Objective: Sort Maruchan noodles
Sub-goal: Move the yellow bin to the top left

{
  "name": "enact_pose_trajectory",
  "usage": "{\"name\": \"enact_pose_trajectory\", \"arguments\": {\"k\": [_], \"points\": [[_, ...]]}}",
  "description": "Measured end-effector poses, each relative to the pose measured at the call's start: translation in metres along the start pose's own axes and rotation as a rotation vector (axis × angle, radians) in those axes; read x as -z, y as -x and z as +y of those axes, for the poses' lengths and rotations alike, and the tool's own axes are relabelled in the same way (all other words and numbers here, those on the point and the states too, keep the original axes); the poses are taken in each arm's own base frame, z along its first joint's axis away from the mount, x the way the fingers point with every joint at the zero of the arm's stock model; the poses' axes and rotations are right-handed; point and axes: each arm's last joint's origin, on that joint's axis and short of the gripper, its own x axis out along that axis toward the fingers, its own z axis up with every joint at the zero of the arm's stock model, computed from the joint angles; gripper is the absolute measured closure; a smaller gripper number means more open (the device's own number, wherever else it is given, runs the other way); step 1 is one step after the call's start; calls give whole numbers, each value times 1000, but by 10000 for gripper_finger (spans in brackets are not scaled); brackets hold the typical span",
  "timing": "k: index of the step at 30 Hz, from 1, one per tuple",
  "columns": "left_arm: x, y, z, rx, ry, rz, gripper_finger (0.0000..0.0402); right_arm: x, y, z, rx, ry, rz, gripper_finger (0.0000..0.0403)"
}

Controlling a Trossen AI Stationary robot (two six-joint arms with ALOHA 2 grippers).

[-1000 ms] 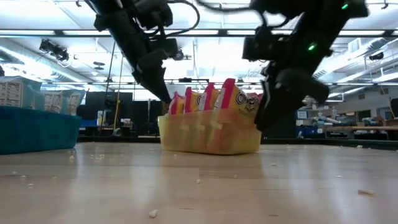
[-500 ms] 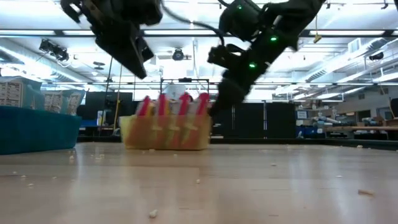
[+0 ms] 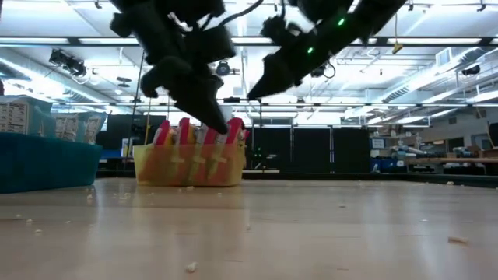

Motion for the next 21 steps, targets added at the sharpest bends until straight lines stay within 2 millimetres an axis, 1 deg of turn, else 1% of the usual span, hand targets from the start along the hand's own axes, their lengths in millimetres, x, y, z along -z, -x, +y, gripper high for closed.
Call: {"name": "enact_pose_trajectory", "arguments": {"k": [2, 4, 5, 7, 9, 12, 13, 14, 15, 17, 21], "points": [[-5, -9, -1, 9, -67, -17, 393, -6, 11, 6, 2, 10, -13, 251], [-1, -17, -2, 3, -118, 50, 393, -11, 23, 11, 5, 19, -23, 251], [-3, -22, 0, -13, -133, 53, 393, -13, 28, 13, 4, 27, -24, 251], [-1, -26, 5, -53, -155, 108, 393, -18, 36, 18, 4, 26, -49, 251], [-8, -33, 12, -111, -153, 104, 393, -19, 44, 22, -3, 37, -40, 251], [-12, -38, 24, -184, -138, 141, 393, -22, 49, 27, -10, 39, -53, 251], [-17, -41, 29, -205, -123, 120, 393, -22, 51, 29, -8, 41, -55, 251], [-18, -42, 34, -217, -114, 124, 393, -23, 51, 30, -3, 39, -63, 251], [-17, -42, 39, -228, -113, 151, 393, -23, 52, 31, -2, 42, -58, 251], [-19, -49, 48, -252, -104, 155, 393, -20, 54, 32, 18, 49, -29, 251], [-14, -54, 64, -298, -97, 201, 393, -19, 58, 35, 48, 40, -8, 251]]}}
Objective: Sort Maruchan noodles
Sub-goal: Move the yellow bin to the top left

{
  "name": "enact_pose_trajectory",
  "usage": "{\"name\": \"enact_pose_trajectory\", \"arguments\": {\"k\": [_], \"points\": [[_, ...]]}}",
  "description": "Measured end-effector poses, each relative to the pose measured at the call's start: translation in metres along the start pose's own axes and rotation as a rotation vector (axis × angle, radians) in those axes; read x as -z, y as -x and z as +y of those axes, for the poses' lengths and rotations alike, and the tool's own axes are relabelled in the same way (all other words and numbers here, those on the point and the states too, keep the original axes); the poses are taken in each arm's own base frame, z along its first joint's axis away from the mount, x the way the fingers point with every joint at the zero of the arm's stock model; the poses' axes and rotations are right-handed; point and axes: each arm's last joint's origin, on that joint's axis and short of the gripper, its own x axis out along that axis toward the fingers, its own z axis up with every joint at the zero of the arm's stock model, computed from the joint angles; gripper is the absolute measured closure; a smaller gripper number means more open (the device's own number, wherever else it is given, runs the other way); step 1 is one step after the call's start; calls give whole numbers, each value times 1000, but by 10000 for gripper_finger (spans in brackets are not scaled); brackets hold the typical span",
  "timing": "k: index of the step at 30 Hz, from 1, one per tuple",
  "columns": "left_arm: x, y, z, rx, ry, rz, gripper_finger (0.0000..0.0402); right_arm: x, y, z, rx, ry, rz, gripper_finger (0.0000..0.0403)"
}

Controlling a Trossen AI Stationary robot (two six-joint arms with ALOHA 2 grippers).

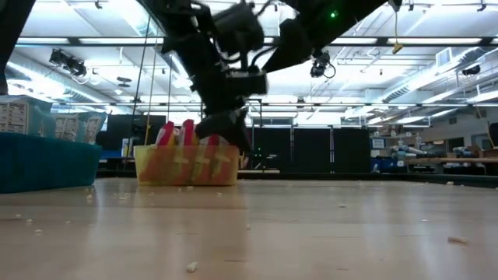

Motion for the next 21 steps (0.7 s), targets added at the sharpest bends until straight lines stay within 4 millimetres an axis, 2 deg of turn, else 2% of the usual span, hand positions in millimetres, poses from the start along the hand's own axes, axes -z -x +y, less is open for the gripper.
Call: {"name": "enact_pose_trajectory", "arguments": {"k": [4, 11, 17, 21], "points": [[15, -9, 21, -92, 27, 98, 393, 4, 6, 9, -24, 15, 32, 251], [41, -19, 44, -66, 25, 232, 393, -1, 28, 15, -48, -28, 16, 251], [61, -28, 74, -116, 131, 288, 393, -4, 45, 28, -141, -36, -9, 251], [82, -33, 94, -122, 229, 361, 393, -2, 54, 39, -180, -44, -7, 251]]}}
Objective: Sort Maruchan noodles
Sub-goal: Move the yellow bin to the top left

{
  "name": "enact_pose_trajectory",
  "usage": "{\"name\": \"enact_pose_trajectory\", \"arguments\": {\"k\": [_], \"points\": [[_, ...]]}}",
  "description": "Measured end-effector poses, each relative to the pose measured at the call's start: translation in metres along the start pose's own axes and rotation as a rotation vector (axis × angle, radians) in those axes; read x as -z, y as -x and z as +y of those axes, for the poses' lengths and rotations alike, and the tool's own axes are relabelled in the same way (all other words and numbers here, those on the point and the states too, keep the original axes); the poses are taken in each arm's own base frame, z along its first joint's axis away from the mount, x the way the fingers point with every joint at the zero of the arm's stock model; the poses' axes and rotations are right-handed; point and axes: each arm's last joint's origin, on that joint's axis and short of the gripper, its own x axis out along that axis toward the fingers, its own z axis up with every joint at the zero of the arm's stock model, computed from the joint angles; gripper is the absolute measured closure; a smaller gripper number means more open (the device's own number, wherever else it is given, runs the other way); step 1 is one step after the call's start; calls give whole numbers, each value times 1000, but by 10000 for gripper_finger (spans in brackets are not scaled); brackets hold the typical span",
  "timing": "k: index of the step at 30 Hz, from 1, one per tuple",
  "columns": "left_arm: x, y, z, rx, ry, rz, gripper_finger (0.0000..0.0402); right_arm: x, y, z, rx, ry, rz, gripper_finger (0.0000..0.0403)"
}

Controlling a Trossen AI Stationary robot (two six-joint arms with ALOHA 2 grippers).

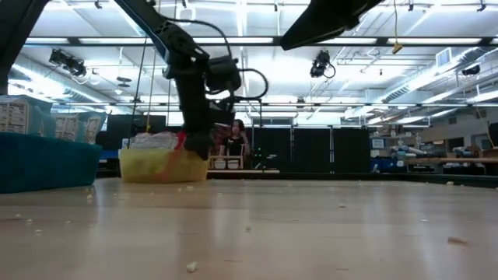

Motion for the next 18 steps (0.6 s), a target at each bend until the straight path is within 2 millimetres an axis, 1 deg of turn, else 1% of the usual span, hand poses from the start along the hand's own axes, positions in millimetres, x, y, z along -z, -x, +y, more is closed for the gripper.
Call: {"name": "enact_pose_trajectory", "arguments": {"k": [2, 5, 12, 18], "points": [[7, -5, 10, -3, 36, 49, 393, 1, 3, 5, -18, 6, 3, 251], [18, -11, 19, 4, 69, 122, 393, 1, 8, 11, -34, 7, -5, 251], [36, -24, 46, -14, 225, 193, 393, 1, 11, 16, -40, -10, -14, 251], [53, -27, 54, 4, 295, 310, 393, 1, 13, 18, -43, -26, -13, 251]]}}
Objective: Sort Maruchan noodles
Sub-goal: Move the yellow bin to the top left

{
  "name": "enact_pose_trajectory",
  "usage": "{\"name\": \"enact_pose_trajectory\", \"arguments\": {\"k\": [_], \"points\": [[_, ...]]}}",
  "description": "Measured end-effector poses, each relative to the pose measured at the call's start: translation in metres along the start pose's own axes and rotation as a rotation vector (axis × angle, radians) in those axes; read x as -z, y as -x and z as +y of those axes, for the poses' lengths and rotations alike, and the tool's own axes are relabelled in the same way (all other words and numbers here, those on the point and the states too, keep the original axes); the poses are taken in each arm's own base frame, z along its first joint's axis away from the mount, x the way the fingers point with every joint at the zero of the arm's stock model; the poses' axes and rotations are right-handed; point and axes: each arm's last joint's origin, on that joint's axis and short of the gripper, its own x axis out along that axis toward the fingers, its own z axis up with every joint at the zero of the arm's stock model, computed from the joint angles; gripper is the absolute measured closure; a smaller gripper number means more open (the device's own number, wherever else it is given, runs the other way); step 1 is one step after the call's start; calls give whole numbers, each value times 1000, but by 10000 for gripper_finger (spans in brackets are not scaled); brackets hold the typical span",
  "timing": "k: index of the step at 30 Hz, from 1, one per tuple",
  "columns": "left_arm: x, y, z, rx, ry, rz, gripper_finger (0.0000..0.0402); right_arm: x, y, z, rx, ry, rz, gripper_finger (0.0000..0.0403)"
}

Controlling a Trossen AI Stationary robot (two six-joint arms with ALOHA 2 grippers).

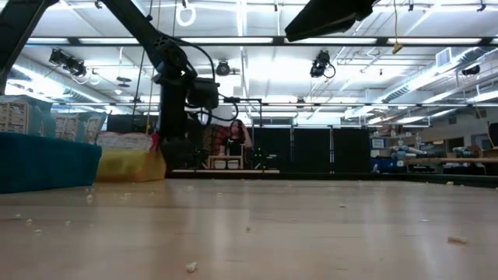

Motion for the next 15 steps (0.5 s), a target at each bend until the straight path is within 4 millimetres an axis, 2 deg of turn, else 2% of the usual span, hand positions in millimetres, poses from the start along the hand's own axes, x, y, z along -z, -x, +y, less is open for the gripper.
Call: {"name": "enact_pose_trajectory", "arguments": {"k": [15], "points": [[19, -7, 13, 30, 7, 177, 393, 4, 8, 10, -32, -56, 16, 251]]}}
